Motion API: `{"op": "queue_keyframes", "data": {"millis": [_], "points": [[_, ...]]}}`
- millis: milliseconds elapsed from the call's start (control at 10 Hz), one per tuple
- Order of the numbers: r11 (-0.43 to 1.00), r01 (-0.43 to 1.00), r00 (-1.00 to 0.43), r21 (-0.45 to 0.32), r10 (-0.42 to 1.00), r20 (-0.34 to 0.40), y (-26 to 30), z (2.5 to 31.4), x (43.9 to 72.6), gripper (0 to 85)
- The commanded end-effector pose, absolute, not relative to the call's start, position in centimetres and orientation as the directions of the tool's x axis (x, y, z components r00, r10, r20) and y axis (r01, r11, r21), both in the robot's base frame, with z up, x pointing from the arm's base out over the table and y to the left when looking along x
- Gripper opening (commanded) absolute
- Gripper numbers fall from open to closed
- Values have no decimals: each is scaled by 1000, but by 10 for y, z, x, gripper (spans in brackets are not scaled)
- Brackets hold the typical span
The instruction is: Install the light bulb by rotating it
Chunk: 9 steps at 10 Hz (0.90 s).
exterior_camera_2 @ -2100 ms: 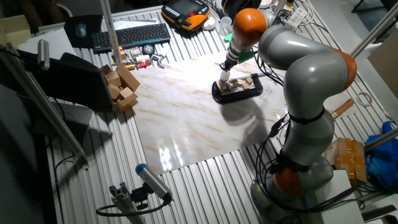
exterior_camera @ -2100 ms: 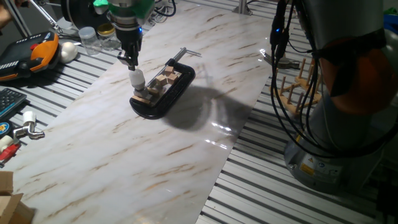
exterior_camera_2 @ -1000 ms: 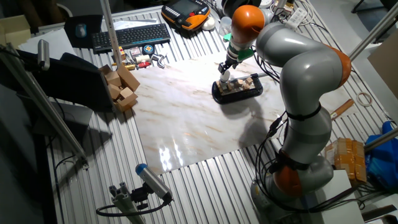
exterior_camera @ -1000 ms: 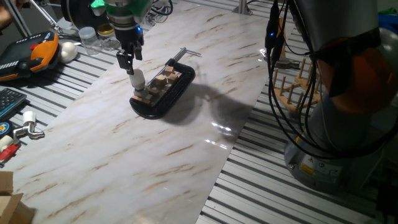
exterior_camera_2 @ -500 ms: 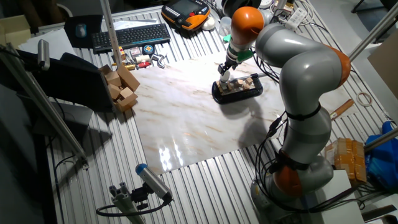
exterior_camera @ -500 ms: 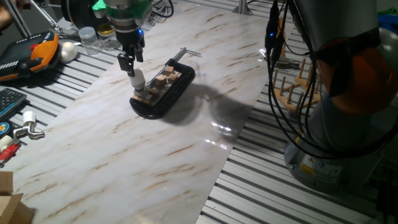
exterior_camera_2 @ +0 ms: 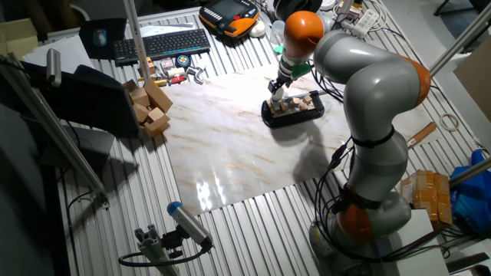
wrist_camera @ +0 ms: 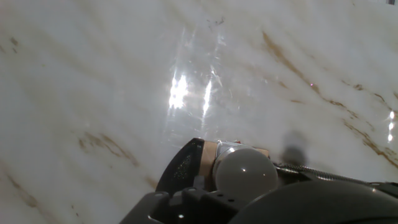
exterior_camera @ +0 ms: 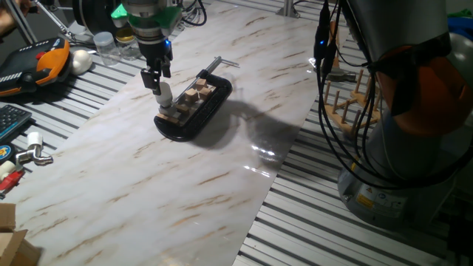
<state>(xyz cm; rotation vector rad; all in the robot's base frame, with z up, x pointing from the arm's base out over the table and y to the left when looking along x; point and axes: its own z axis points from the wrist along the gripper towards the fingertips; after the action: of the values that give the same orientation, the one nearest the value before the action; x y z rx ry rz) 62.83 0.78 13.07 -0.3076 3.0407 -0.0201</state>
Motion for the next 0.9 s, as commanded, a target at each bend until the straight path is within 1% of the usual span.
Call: {"op": "queue_keyframes", "data": {"millis": [0, 300, 500, 800], "points": [[980, -199, -976, -20, -200, -84, 8, 130, 628, 680], [977, -214, -973, -16, -215, -80, 8, 128, 628, 680], [965, -262, -962, -21, -263, -77, 9, 128, 628, 680], [921, -388, -919, -46, -390, -63, 9, 129, 628, 680]]}}
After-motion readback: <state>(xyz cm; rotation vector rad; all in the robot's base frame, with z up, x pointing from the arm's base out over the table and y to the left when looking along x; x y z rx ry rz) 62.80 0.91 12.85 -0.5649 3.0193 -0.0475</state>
